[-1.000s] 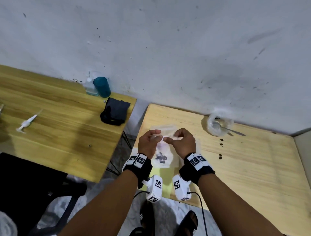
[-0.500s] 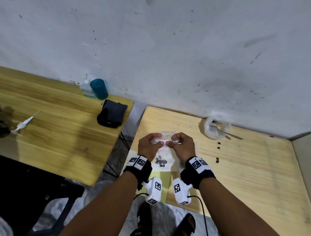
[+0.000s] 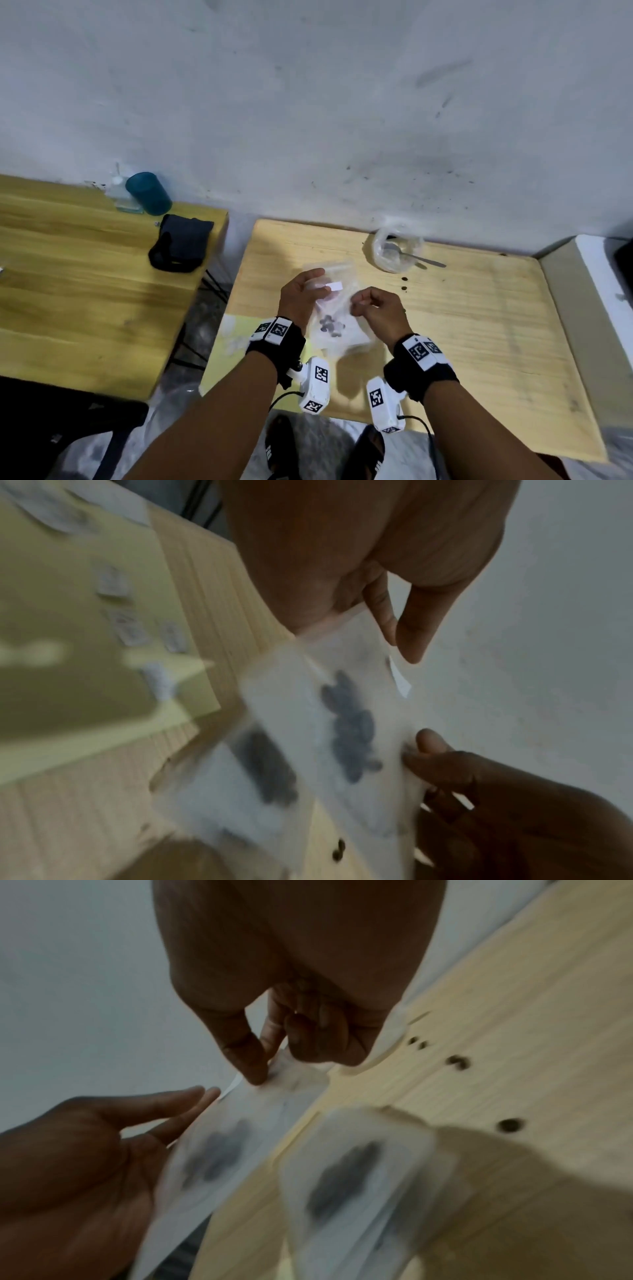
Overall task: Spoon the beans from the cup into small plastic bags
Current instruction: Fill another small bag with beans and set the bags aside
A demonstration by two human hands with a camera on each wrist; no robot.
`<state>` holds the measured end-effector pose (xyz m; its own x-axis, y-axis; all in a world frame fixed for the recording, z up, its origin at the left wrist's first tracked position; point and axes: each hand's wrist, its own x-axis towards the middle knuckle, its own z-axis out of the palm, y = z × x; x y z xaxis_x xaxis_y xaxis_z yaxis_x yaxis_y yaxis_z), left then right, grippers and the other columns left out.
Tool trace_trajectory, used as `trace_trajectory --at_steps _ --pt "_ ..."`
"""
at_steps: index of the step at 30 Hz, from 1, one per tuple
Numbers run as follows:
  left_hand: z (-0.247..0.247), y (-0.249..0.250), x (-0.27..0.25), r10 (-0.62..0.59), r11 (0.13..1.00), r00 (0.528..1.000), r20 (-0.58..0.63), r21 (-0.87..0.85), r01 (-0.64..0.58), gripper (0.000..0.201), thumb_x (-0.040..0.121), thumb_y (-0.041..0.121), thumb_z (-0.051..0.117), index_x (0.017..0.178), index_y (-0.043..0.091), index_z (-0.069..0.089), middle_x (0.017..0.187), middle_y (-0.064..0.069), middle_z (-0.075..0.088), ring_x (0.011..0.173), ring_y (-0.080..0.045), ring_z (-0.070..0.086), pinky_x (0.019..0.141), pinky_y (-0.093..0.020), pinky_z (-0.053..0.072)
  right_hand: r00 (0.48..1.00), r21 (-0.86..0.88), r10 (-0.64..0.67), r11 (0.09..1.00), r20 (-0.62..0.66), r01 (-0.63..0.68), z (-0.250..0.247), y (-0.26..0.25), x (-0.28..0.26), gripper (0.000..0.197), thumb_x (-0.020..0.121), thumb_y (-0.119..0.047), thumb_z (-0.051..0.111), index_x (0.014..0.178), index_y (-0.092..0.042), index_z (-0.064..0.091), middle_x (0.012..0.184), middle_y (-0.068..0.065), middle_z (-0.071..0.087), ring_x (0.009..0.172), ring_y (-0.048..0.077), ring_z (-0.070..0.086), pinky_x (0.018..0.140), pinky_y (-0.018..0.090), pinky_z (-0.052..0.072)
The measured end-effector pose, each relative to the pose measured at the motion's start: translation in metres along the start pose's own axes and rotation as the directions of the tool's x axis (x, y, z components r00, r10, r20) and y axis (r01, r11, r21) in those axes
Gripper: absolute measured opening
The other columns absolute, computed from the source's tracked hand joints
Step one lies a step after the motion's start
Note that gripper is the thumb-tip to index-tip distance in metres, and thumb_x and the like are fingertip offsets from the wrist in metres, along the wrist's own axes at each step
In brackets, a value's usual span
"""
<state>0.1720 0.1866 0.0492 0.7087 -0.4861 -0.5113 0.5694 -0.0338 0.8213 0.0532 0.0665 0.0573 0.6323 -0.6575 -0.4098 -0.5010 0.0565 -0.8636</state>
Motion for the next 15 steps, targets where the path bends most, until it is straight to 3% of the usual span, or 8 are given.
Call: trace_trajectory --at_steps 4,6,11,15 --pt "0.053 -0.021 -0.007 0.039 0.956 0.998 0.046 0.289 -0.05 0.036 0.075 -0.008 0.068 0.105 0.012 0.071 0.092 0.003 0.063 0.079 -0.016 0.059 0.064 -0.016 0.049 0.986 0.049 0.033 0.998 -0.163 -0.025 -0.062 0.026 0.003 0.022 0.073 0.007 0.07 0.081 -0.013 0.072 0.082 0.001 0.068 0.078 0.017 0.061 0.07 0.022 0.048" --pt "0.083 -0.039 -0.009 -0.013 0.932 0.995 0.101 0.362 -0.025 0.034 0.079 -0.005 0.065 0.107 0.013 0.07 0.094 0.001 0.063 0.073 -0.016 0.059 0.056 -0.017 0.049 0.981 -0.047 0.038 0.998 -0.188 -0.048 -0.096 0.044 0.003 0.025 0.072 0.002 0.074 0.087 -0.018 0.073 0.088 0.001 0.068 0.084 0.02 0.062 0.078 0.028 0.05" --pt "0.159 -0.094 -0.007 -0.186 0.896 0.957 0.223 0.439 0.072 0.038 0.08 -0.009 0.062 0.114 0.009 0.065 0.109 -0.013 0.061 0.083 -0.024 0.06 0.059 -0.026 0.048 0.962 -0.281 0.096 0.945 -0.256 -0.169 -0.173 0.095 -0.008 0.034 0.073 -0.01 0.078 0.104 -0.023 0.071 0.111 0.002 0.063 0.102 0.02 0.06 0.088 0.029 0.048" --pt "0.213 -0.14 -0.014 -0.248 0.852 0.934 0.258 0.517 0.084 0.046 0.081 -0.007 0.063 0.123 0.01 0.059 0.126 -0.008 0.058 0.104 -0.031 0.063 0.063 -0.027 0.051 0.921 -0.331 0.179 0.896 -0.345 -0.298 -0.218 0.133 -0.018 0.039 0.075 -0.014 0.075 0.112 -0.025 0.067 0.123 0.001 0.057 0.109 0.024 0.06 0.089 0.03 0.048"
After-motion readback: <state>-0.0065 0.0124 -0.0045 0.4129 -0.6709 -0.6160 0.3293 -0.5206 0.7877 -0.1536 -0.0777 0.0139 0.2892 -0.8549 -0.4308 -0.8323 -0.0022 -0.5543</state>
